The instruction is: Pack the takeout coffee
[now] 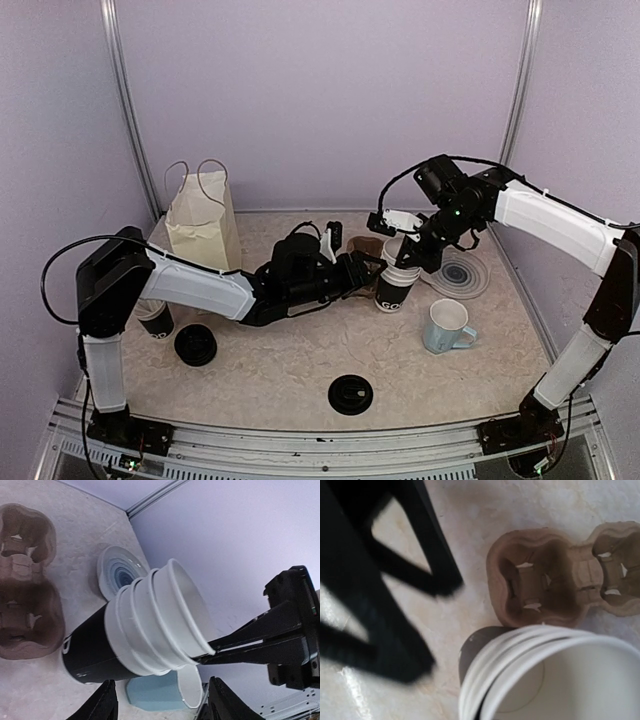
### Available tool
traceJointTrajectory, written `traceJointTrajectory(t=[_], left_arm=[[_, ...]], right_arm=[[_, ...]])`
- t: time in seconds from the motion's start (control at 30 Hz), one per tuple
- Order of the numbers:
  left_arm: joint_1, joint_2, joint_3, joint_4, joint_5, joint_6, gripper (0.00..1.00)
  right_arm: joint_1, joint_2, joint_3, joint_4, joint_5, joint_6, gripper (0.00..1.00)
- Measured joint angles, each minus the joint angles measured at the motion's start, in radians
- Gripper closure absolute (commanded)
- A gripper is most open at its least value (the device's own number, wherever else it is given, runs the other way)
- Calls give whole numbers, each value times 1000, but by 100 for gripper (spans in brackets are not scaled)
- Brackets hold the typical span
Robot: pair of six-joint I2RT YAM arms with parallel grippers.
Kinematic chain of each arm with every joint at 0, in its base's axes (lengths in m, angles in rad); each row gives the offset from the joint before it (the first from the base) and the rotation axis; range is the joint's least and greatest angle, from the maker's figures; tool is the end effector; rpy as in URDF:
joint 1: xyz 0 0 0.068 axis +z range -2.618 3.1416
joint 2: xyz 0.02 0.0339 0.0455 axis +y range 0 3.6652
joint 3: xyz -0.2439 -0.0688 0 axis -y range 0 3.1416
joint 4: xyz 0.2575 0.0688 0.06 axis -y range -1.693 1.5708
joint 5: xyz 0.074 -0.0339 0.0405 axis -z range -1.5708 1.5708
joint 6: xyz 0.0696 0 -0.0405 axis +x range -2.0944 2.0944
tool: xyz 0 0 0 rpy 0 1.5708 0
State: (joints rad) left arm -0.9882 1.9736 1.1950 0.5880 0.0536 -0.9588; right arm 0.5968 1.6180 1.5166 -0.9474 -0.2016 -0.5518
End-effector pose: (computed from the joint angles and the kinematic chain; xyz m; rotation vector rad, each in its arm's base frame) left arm 0.2621 -0.4045 0.1726 0.0739 2.0049 -1.3993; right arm 0.2938 0.2165 0.2675 -1.4777 2.1539 0.2797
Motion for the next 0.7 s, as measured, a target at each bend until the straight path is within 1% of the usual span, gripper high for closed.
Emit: traceJointTrajectory(t=[0.17, 0.3, 0.7], left_arm=[[0, 73, 43, 85, 67, -89, 44], [0, 111, 60, 90, 84, -118, 47], [4, 169, 135, 68, 89, -157, 52]], right_arm=[[0, 0, -23, 8, -13, 4, 100], [-2, 0, -41, 14, -23, 11, 100], [-13, -1, -44, 16, -18, 22, 100]])
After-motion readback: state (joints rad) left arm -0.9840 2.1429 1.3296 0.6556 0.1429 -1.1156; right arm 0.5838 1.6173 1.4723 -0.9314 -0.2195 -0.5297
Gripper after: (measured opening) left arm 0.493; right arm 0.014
